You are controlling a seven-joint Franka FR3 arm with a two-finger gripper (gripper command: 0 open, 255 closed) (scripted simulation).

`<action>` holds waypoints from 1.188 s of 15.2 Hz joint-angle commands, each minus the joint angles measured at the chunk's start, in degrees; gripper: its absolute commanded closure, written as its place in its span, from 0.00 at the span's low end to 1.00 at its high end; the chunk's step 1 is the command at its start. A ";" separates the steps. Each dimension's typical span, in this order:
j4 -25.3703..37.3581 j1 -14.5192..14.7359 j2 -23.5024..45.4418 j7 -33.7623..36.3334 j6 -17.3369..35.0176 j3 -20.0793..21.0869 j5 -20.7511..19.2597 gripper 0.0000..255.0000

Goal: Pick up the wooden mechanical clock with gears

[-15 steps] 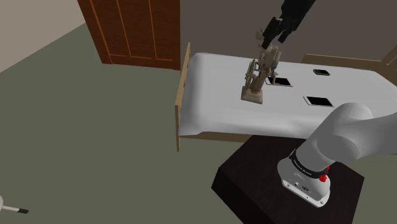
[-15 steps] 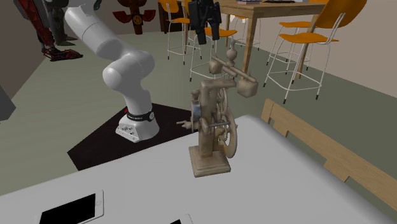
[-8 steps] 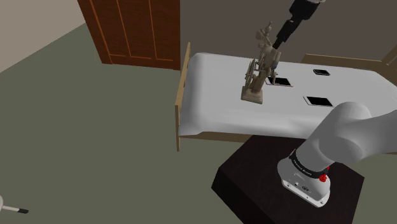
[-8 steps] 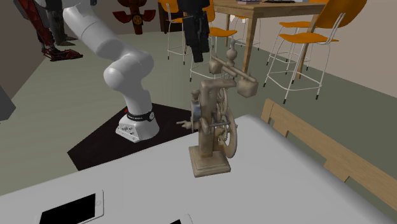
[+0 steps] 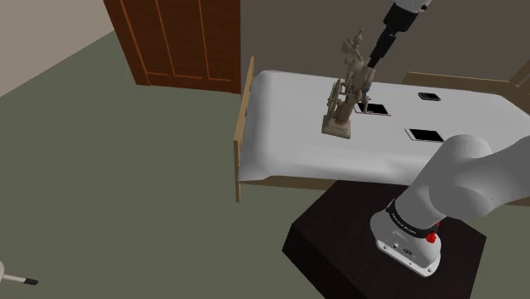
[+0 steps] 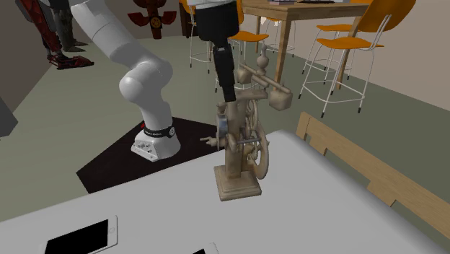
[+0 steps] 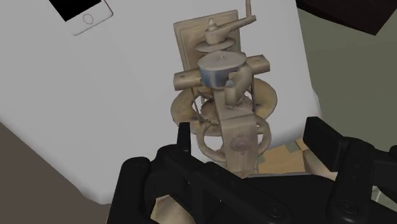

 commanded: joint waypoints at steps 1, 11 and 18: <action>-1.33 0.02 0.08 -0.62 1.39 -0.58 -0.22 0.00; -4.09 -0.21 -0.06 -0.70 4.02 -1.12 -0.64 1.00; -3.35 -0.17 -0.06 -0.70 3.29 -0.99 -0.54 1.00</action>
